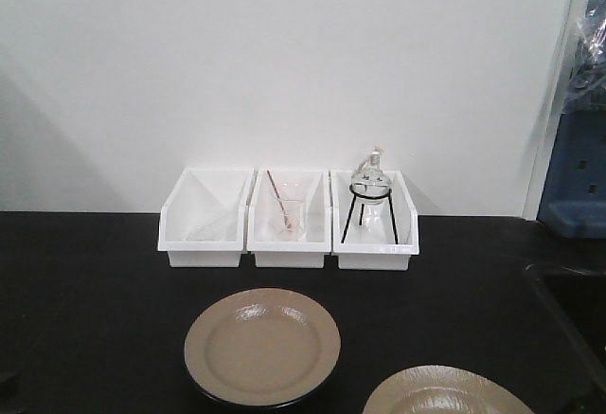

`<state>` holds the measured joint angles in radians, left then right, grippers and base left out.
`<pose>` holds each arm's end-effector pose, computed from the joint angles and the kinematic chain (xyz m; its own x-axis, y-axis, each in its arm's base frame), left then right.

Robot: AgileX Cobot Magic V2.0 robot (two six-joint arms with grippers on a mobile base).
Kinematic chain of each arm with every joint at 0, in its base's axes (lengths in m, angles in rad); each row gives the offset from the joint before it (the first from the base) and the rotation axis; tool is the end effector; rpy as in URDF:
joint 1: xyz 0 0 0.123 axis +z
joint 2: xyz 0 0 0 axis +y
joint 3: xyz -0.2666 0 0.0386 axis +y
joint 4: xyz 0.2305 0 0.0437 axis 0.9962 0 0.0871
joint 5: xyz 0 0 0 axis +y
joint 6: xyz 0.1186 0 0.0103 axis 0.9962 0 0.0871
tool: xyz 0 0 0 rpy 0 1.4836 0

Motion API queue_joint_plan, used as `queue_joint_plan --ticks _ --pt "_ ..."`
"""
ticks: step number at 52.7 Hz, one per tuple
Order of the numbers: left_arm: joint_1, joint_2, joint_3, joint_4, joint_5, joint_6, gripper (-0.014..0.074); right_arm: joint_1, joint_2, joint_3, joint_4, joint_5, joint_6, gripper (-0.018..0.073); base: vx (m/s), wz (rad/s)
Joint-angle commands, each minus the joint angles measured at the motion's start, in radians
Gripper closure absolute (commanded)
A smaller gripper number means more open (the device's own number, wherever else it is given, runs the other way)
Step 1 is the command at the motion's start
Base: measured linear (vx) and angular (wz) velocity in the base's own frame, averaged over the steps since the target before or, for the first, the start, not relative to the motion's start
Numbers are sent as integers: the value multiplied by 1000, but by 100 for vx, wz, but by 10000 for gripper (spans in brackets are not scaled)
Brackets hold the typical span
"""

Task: Arrange circular plates on left workspace
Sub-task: 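Grasp the rim of the second beige plate with the right gripper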

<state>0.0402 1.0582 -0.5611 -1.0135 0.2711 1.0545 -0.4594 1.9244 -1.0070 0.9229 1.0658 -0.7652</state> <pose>0.2257 -0.0181 0.2416 -0.5175 0.0355 -0.8550 0.1840 0.9804 -0.0706 0.3019 -0.0567 0.1184 -0.9484 0.3132 -0.0489 0.1915 0.6890 0.6990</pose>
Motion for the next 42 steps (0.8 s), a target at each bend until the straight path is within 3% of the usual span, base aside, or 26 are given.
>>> queue_joint_plan --ticks 1,8,12,23,42 --pt "2 -20 -27 -29 -25 1 600 42 -27 -24 51 29 -26 25 0 0" --pt "2 -20 -27 -29 -25 8 600 98 -2 -24 60 -1 -29 47 0 0" --pt "2 -20 -27 -27 -25 8 600 113 8 -24 70 -13 -27 115 0 0" --pt "2 -20 -27 -25 -23 9 600 110 -9 -24 80 -13 -14 576 0 0" --pt "2 -20 -27 -25 -24 12 600 110 -164 -53 214 -42 9 566 0 0"
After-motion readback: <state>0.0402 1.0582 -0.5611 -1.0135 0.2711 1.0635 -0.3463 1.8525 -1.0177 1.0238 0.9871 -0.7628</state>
